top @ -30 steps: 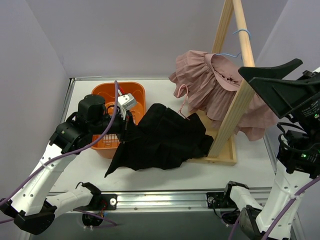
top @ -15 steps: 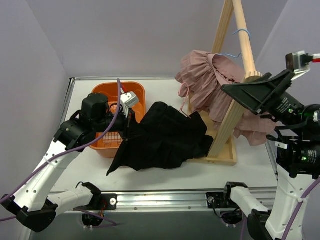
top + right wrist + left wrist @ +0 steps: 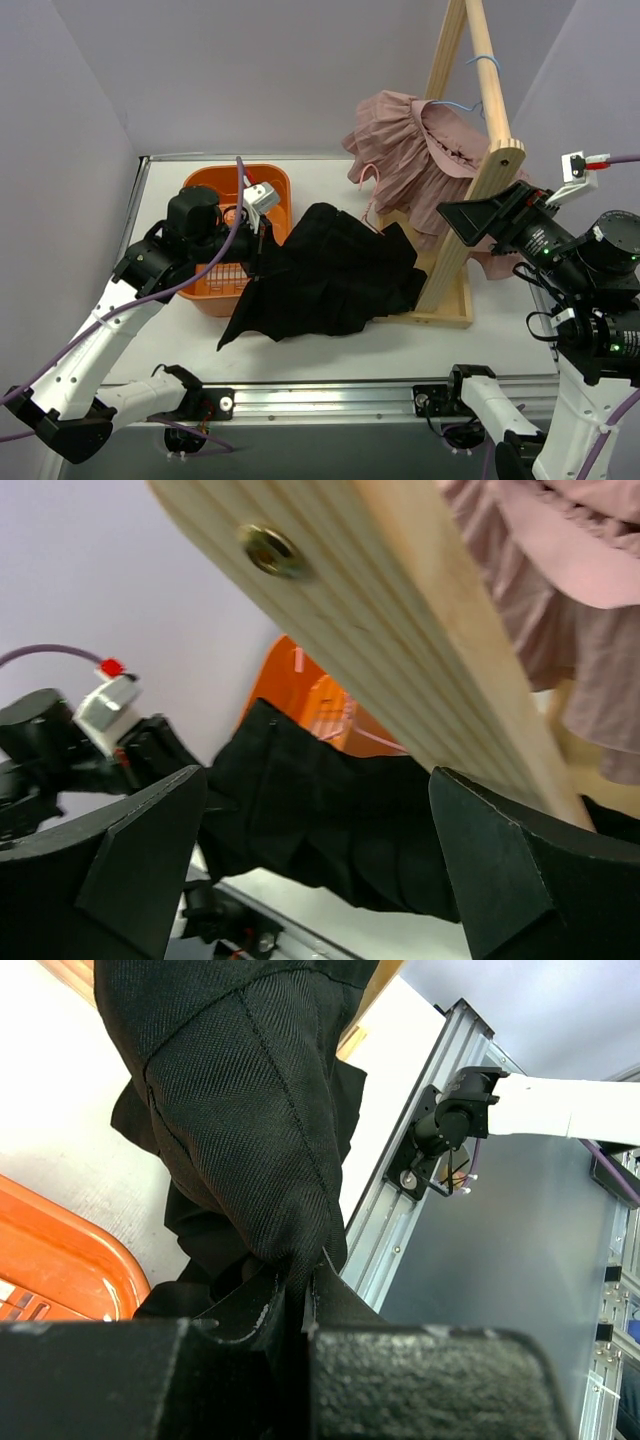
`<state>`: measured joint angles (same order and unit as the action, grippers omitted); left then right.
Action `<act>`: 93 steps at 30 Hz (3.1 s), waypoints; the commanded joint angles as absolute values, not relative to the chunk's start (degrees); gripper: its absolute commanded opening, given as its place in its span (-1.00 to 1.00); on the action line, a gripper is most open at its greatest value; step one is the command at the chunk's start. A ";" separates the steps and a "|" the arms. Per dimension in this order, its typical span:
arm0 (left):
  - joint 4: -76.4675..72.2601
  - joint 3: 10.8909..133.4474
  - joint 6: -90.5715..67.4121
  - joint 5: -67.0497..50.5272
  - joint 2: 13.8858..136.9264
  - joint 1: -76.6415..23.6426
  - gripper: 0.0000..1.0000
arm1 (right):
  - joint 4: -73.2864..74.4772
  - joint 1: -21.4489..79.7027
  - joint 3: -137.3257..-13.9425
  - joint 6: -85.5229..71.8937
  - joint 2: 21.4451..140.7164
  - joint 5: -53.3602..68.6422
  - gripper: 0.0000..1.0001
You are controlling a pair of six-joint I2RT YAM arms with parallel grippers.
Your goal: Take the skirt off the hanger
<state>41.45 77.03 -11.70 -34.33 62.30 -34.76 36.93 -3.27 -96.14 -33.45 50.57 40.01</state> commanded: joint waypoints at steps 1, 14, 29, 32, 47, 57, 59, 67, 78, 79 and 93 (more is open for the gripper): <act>34.72 76.47 -12.74 -35.77 61.96 -34.37 -0.95 | 40.16 -3.17 -95.54 -24.36 50.80 26.13 0.79; 30.95 74.80 -14.59 -36.65 64.77 -35.68 -0.95 | 43.50 -0.35 -95.62 -18.28 51.68 14.07 0.81; 17.85 77.87 -19.69 -35.16 75.76 -46.40 -0.95 | 49.56 6.68 -100.46 -15.03 55.55 -13.51 0.82; 18.36 78.49 -19.25 -35.07 76.29 -46.41 -0.95 | 51.50 7.64 -100.72 -14.51 55.46 -25.34 0.84; 24.43 79.28 -14.77 -33.93 75.59 -45.62 -0.95 | 59.93 12.39 -115.82 -16.08 57.30 -21.18 0.90; 23.99 78.92 -14.77 -35.07 76.64 -45.18 -0.95 | 57.59 11.26 -131.12 -13.54 60.64 -13.47 0.93; 24.17 79.19 -14.68 -34.81 76.55 -45.00 -0.95 | 54.60 10.11 -135.58 -13.10 61.61 -5.24 0.93; 26.10 78.84 -14.85 -31.30 74.98 -42.81 -0.95 | 44.93 -5.33 -142.83 -23.54 71.98 29.94 0.93; 26.19 73.48 -17.32 -34.01 68.99 -31.38 -0.95 | 28.76 -8.18 -129.83 -33.83 75.41 40.60 0.93; 26.02 73.30 -17.31 -34.45 68.91 -31.38 -0.95 | 26.39 -7.56 -127.90 -35.23 74.80 41.39 0.93; 22.85 70.76 -14.51 -40.34 68.64 -31.38 -0.95 | 16.00 29.68 -96.63 -32.62 65.22 13.94 0.91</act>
